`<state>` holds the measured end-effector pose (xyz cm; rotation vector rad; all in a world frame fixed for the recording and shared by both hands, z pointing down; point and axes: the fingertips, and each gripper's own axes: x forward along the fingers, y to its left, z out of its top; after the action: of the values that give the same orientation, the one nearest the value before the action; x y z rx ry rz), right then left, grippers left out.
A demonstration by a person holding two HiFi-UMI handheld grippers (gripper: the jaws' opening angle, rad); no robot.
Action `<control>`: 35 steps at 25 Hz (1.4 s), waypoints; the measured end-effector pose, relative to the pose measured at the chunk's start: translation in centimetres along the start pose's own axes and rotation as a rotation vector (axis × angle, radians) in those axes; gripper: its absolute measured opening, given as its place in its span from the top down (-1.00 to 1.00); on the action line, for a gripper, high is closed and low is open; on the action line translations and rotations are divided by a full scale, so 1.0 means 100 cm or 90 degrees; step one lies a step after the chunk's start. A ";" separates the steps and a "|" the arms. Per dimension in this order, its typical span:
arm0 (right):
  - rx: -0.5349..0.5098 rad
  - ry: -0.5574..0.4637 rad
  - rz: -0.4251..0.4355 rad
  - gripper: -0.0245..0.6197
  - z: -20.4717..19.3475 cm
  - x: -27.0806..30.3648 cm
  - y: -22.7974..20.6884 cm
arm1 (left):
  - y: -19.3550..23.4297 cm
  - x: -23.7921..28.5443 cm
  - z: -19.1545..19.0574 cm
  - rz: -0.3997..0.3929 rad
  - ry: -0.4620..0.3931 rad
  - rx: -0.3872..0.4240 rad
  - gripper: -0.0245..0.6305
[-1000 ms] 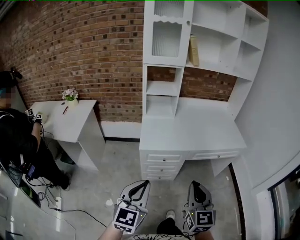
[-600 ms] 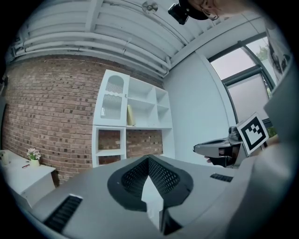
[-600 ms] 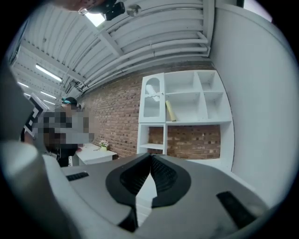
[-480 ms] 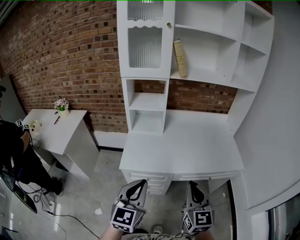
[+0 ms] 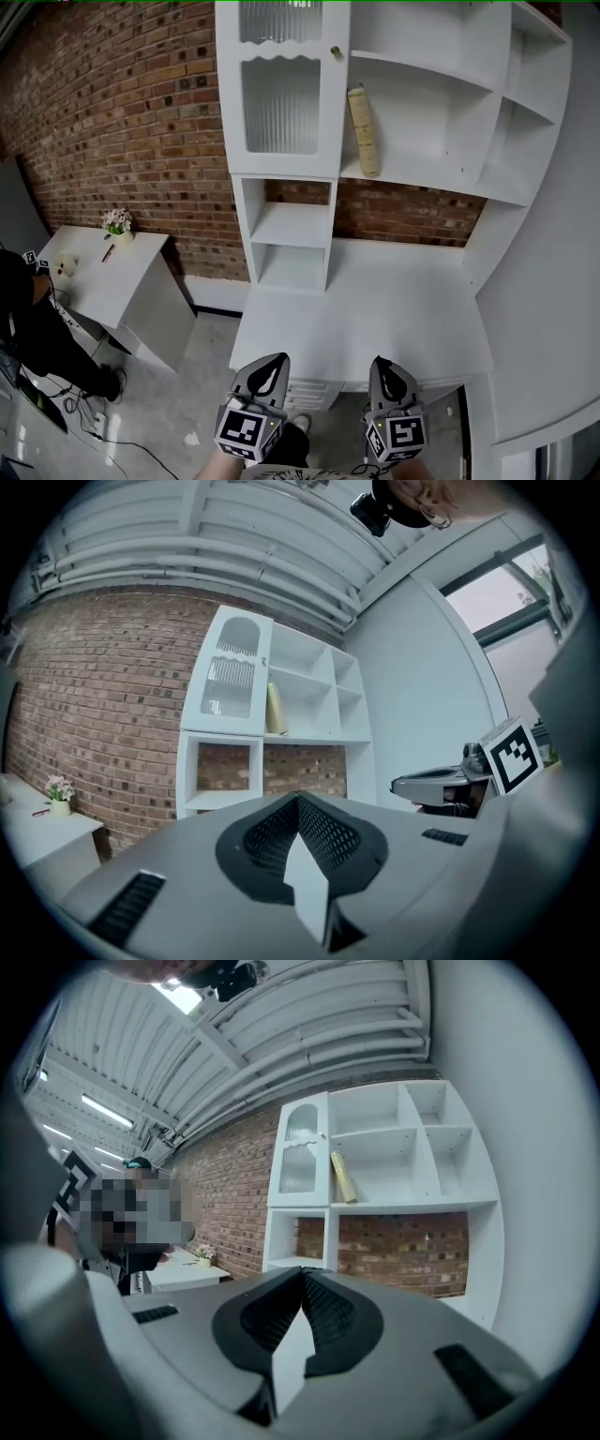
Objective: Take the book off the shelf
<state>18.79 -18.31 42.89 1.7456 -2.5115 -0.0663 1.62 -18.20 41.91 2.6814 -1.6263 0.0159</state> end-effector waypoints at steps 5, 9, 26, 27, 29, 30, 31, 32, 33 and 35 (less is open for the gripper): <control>-0.028 -0.006 -0.009 0.92 0.022 0.073 -0.025 | 0.035 0.064 0.022 -0.012 -0.017 -0.006 0.92; -0.056 -0.009 -0.020 0.92 0.050 0.139 -0.042 | 0.070 0.120 0.044 -0.027 -0.054 0.044 0.92; -0.154 -0.070 -0.136 0.35 0.171 0.331 -0.112 | 0.172 0.255 0.069 -0.041 -0.060 0.017 0.92; -0.171 -0.070 -0.146 0.17 0.179 0.339 -0.118 | 0.173 0.259 0.068 -0.043 -0.056 0.015 0.92; -0.189 -0.070 -0.161 0.01 0.196 0.355 -0.128 | 0.174 0.266 0.067 -0.049 -0.047 0.015 0.92; -0.192 -0.070 -0.166 -0.02 0.205 0.363 -0.132 | 0.175 0.269 0.066 -0.051 -0.045 0.016 0.92; -0.194 -0.068 -0.170 -0.08 0.212 0.370 -0.136 | 0.176 0.271 0.066 -0.051 -0.044 0.017 0.92; -0.198 -0.064 -0.175 -0.12 0.219 0.377 -0.139 | 0.178 0.272 0.065 -0.051 -0.043 0.019 0.92; -0.201 -0.058 -0.180 -0.12 0.225 0.384 -0.143 | 0.180 0.273 0.064 -0.049 -0.042 0.019 0.92; -0.206 -0.045 -0.189 -0.12 0.236 0.398 -0.150 | 0.184 0.275 0.062 -0.044 -0.039 0.019 0.92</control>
<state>16.79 -61.11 19.92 1.9804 -2.1112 -0.5287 -1.96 -51.14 35.97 2.7855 -1.5590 -0.0433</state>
